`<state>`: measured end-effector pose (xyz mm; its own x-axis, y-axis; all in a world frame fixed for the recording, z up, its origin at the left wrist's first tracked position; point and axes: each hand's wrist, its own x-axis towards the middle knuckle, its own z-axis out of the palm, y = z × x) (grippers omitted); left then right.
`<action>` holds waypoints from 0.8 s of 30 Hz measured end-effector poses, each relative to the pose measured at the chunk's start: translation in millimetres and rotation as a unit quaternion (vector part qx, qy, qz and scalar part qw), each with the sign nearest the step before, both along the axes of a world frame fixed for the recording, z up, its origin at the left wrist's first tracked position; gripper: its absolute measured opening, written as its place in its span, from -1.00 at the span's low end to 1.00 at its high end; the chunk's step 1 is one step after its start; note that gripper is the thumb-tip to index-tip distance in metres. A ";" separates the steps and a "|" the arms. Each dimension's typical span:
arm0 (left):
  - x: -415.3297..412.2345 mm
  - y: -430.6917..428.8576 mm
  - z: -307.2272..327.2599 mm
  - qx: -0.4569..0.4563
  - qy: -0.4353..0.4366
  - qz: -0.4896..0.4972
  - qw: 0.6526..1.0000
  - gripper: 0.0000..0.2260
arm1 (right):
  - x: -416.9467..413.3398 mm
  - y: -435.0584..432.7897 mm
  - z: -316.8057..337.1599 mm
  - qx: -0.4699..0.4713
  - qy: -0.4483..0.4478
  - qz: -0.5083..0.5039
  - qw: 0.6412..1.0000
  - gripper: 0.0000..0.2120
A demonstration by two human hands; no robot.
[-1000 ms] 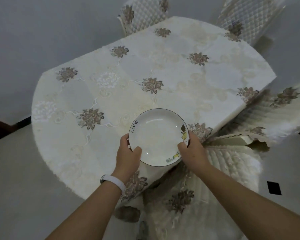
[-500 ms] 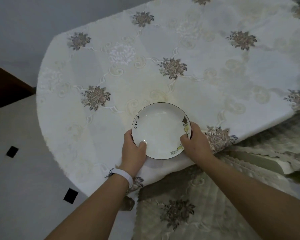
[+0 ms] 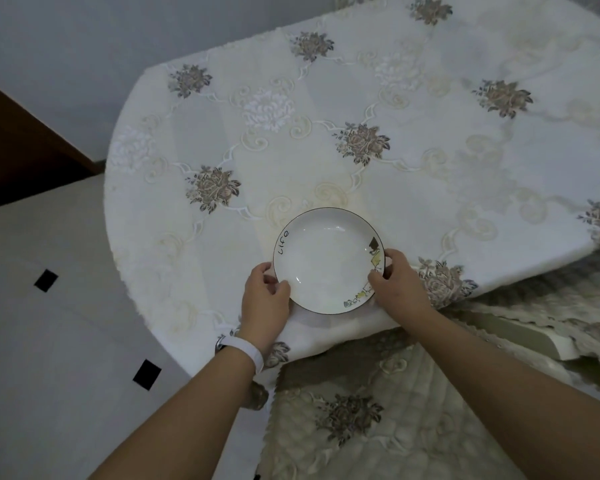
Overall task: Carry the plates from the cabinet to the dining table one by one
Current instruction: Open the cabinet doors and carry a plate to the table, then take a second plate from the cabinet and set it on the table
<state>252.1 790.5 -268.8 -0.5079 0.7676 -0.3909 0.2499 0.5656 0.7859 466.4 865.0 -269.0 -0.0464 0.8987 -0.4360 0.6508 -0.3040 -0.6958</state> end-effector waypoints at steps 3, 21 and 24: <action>-9.3 -15.9 15.2 0.007 0.015 0.006 1.000 -0.65 | 6.6 -2.4 8.3 0.025 -0.021 -0.007 0.999 -0.56; -90.2 -182.1 111.6 0.027 0.384 -0.130 0.914 -0.59 | -111.9 -69.0 94.1 0.354 -0.113 0.441 0.817 -0.58; -105.0 -221.9 117.7 0.023 0.419 -0.101 0.902 -0.65 | -143.3 -94.4 103.0 0.376 -0.105 0.487 0.782 -0.60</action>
